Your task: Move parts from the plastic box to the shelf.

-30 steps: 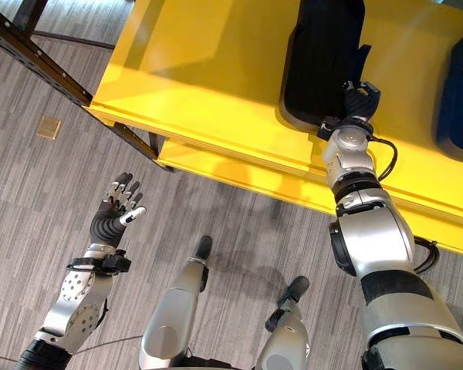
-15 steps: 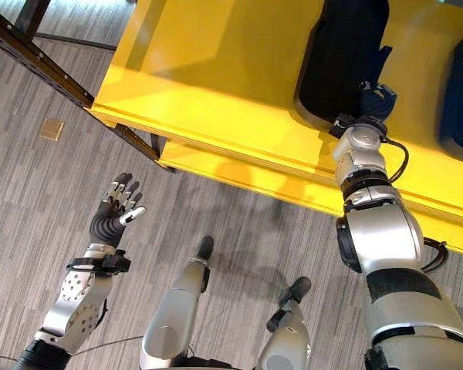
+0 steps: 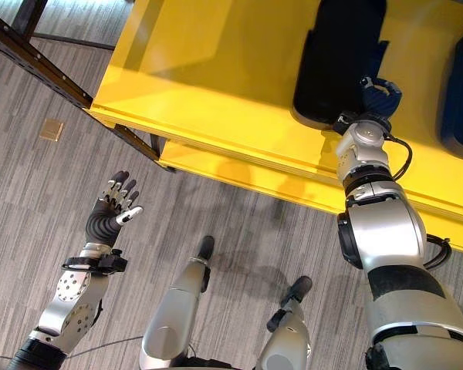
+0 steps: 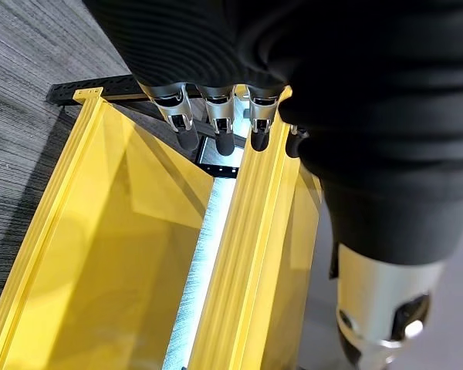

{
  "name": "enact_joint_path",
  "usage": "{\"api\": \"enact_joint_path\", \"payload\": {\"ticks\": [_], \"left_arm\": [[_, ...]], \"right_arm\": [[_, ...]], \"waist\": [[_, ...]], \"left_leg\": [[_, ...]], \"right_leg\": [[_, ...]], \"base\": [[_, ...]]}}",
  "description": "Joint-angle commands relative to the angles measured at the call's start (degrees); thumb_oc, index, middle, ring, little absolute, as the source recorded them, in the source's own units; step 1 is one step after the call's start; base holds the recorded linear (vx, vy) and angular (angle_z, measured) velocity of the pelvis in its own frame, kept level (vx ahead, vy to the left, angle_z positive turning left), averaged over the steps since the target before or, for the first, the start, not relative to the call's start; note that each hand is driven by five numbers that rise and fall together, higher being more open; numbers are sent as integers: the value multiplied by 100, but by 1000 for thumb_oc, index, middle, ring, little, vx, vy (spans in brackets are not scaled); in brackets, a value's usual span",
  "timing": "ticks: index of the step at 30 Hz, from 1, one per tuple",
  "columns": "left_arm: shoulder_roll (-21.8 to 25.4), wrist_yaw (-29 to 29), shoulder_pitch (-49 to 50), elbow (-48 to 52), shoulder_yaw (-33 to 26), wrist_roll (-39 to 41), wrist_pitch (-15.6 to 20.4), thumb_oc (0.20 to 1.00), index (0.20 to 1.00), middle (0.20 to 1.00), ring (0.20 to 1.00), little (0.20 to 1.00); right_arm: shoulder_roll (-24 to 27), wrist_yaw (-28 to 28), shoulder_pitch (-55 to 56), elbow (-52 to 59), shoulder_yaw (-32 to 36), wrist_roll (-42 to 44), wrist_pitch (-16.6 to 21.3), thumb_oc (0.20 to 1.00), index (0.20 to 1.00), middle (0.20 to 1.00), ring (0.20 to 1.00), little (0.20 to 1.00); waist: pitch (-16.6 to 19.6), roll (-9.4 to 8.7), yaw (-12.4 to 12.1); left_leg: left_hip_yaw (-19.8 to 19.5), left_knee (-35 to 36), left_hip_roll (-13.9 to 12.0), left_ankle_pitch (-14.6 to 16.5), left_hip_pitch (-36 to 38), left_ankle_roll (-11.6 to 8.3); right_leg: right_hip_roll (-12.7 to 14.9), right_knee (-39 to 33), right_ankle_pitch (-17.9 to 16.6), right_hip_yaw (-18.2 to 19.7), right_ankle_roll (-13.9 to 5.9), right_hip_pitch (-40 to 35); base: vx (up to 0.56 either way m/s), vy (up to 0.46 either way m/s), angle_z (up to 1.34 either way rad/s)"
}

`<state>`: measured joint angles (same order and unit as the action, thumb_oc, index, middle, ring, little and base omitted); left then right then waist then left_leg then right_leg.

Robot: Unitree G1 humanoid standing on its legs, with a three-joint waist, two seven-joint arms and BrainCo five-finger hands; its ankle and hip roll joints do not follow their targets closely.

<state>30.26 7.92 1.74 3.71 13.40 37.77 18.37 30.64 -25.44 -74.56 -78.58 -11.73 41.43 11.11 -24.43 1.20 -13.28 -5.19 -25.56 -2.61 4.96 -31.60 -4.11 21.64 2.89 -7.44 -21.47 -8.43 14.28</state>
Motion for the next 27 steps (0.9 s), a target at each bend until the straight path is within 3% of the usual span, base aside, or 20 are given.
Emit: {"api": "enact_joint_path", "payload": {"ticks": [1, 27], "left_arm": [[152, 59, 53, 541, -87, 129, 399, 1000, 1000, 1000, 1000, 1000], [282, 73, 84, 491, -225, 298, 370, 1000, 1000, 1000, 1000, 1000]], "right_arm": [[332, -41, -328, 65, -263, 157, 161, 1000, 1000, 1000, 1000, 1000], [-267, -104, -215, 578, -237, 282, 384, 1000, 1000, 1000, 1000, 1000]], "waist": [[-59, 114, -59], [-70, 33, 154]], "left_leg": [[91, 442, -139, -82, -51, 58], [165, 416, -249, -55, -5, 46]], "right_leg": [[-4, 834, 787, 183, -130, -439], [-123, 764, 737, 315, -121, -427]], "base": [[0, 0, 0], [-5, -1, -2]]}}
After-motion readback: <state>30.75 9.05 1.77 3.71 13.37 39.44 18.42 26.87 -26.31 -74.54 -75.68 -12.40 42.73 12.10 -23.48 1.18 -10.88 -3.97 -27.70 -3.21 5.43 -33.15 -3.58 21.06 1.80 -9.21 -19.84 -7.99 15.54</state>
